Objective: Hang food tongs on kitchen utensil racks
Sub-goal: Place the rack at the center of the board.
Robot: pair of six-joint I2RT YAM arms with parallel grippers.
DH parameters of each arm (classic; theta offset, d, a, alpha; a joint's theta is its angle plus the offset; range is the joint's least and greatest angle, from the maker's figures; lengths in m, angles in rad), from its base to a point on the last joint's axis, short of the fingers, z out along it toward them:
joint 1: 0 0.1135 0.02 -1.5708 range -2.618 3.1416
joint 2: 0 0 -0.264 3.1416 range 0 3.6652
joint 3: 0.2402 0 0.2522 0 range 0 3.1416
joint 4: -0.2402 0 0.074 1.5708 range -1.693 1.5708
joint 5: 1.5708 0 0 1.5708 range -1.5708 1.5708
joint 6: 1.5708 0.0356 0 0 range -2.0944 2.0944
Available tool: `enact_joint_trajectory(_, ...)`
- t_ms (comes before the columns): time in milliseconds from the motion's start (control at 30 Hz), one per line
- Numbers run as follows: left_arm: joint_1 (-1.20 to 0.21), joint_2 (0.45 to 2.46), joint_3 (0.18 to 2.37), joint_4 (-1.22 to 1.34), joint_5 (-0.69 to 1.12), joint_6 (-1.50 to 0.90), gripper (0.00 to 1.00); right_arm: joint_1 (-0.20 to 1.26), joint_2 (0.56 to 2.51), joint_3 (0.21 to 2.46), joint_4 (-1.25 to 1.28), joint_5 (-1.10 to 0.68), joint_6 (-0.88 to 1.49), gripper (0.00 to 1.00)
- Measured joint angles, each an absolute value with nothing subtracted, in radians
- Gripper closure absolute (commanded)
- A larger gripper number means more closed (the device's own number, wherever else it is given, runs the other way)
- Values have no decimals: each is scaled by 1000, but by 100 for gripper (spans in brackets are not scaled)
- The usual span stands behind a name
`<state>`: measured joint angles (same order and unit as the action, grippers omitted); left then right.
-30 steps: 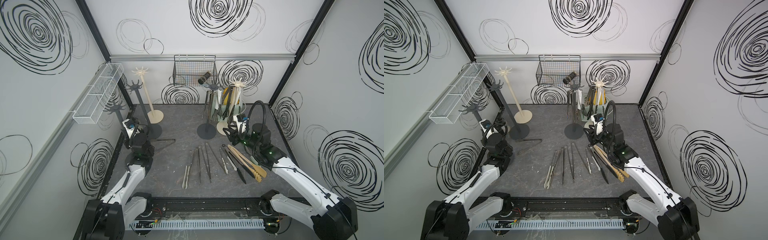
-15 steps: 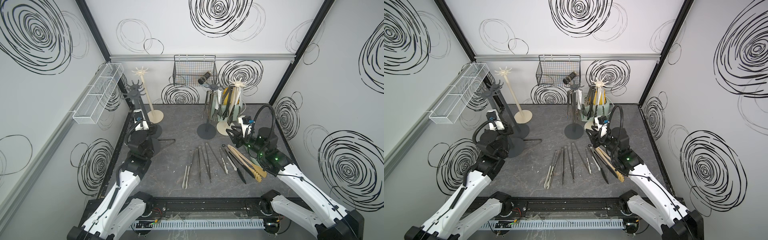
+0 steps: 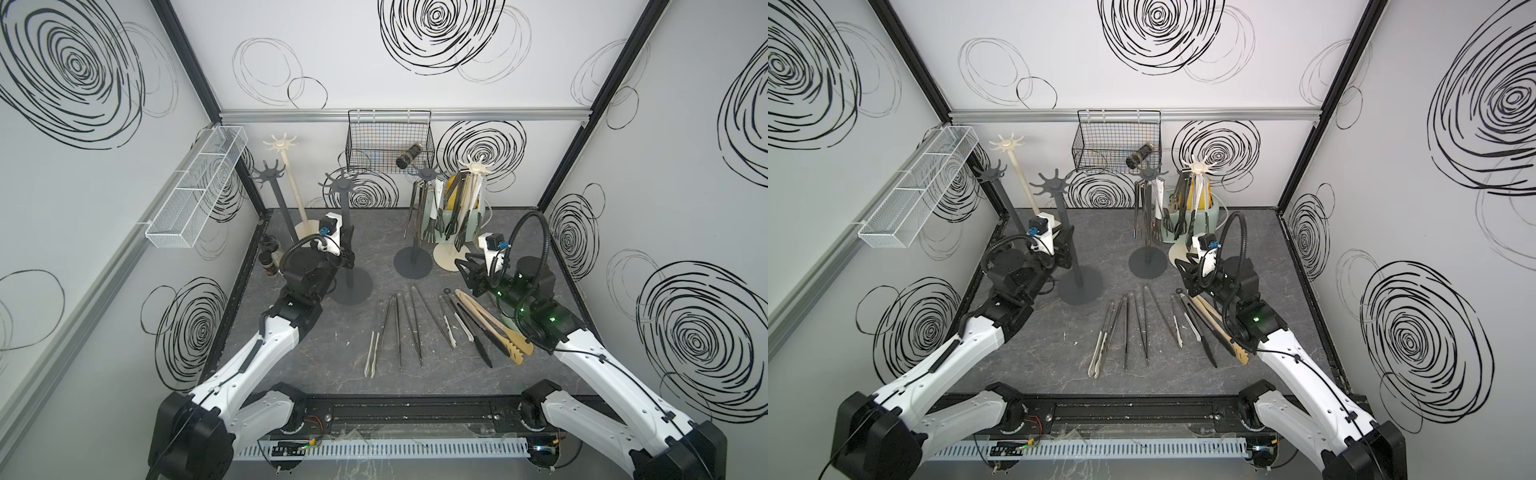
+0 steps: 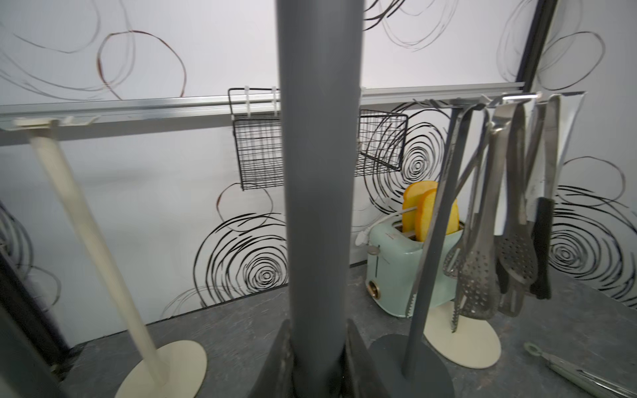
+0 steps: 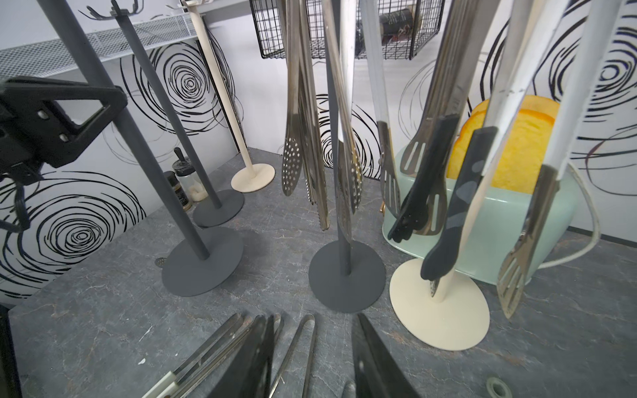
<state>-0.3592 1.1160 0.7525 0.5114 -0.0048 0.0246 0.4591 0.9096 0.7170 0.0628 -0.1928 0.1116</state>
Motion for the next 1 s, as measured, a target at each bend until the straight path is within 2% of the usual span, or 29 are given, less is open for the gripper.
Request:
enact_joint_trajectory(300, -353, 1345, 876, 679, 154, -38, 100, 399, 910, 701, 73, -189, 89, 60)
enact_joint_trajectory(600, -326, 1454, 928, 776, 186, -45, 100, 337, 935, 698, 107, -203, 78, 60)
enact_joint_trajectory(1000, -319, 1600, 928, 888, 187, -40, 100, 328, 1011, 698, 145, -225, 70, 60)
